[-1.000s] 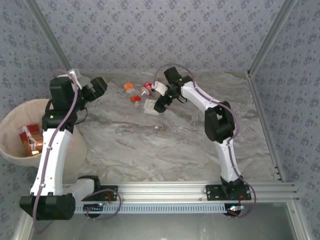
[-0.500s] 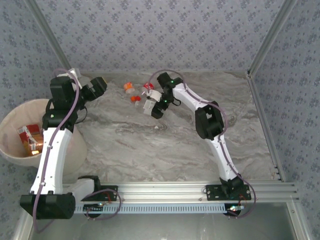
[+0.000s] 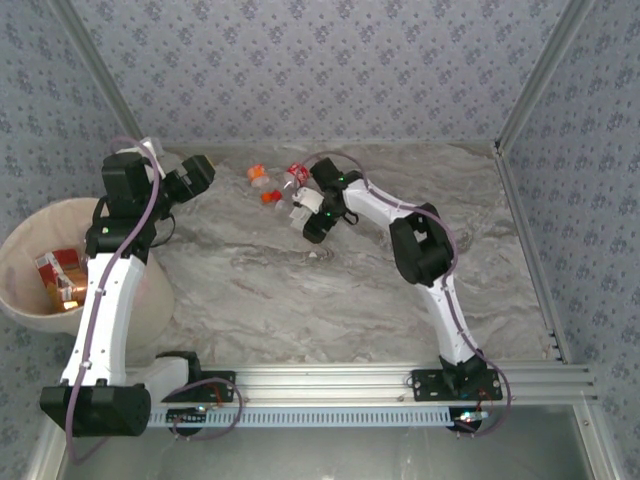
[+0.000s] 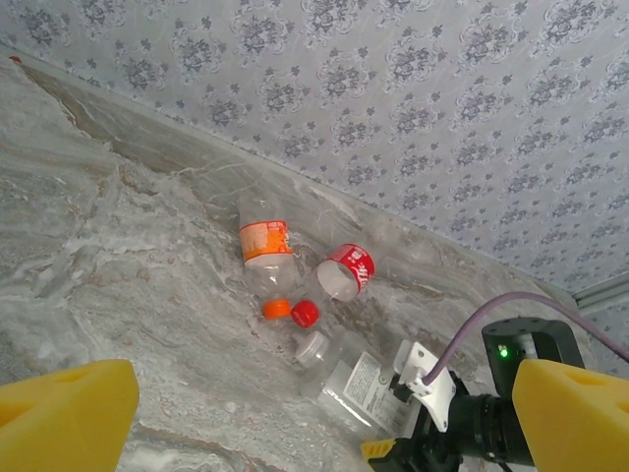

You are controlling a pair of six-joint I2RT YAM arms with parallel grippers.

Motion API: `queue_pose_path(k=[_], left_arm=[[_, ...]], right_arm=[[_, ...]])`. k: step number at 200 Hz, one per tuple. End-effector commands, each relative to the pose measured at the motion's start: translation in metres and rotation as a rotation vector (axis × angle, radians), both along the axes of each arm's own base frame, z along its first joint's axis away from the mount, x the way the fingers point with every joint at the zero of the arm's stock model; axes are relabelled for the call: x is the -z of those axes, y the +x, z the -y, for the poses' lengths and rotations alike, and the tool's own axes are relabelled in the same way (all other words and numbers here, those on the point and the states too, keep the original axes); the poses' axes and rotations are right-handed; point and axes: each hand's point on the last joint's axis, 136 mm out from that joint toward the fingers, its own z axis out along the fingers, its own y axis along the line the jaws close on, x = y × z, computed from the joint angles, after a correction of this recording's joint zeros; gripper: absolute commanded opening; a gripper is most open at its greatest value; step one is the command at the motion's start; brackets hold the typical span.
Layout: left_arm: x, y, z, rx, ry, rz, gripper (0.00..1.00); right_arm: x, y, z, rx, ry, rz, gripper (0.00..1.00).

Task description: Put the plastic bottles in the bin

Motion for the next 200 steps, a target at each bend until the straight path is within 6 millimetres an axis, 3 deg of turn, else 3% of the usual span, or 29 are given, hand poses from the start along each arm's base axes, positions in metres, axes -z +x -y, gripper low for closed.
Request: queue_pose_path(k=[1,41,70,77,85,117,166,181,200], left_arm=[[0.002,0.004,0.013,0.048,-0.061,0.004,0.98],[0.025,0.013,0.037,0.105,-0.142,-0.087,0.98],[0.048,0.016,0.076,0.178,-0.149,-0.135,0.98],[0.054,0.017,0.088,0.199,-0.156,-0.140,0.98],[0.058,0.017,0.106,0.252,-0.163,-0.128,0.98],[0.068,0.003,0.182,0.519,-0.165,-0.130,0.98],[0.118,0.006,0.206,0.496,-0.184,-0.254,0.98],[0.116,-0.002,0.220,0.582,-0.235,-0.224,0.98],[0.093,-0.021,0.250,0.773,-0.302,-0.141,0.98]], right_arm=[[-0.034,0.006,-0.001,0.076,0.061,0.117,0.75],[-0.064,-0.018,0.010,0.173,0.137,0.223,0.73],[-0.087,-0.045,0.018,0.278,0.256,0.274,0.72],[-0.096,-0.050,0.017,0.306,0.302,0.286,0.71],[-0.089,-0.064,0.021,0.333,0.323,0.269,0.71],[-0.114,-0.099,0.018,0.391,0.500,0.290,0.70],[-0.142,-0.123,0.022,0.433,0.656,0.299,0.71],[-0.150,-0.128,0.021,0.410,0.683,0.290,0.72],[-0.155,-0.131,0.016,0.388,0.697,0.275,0.72]])
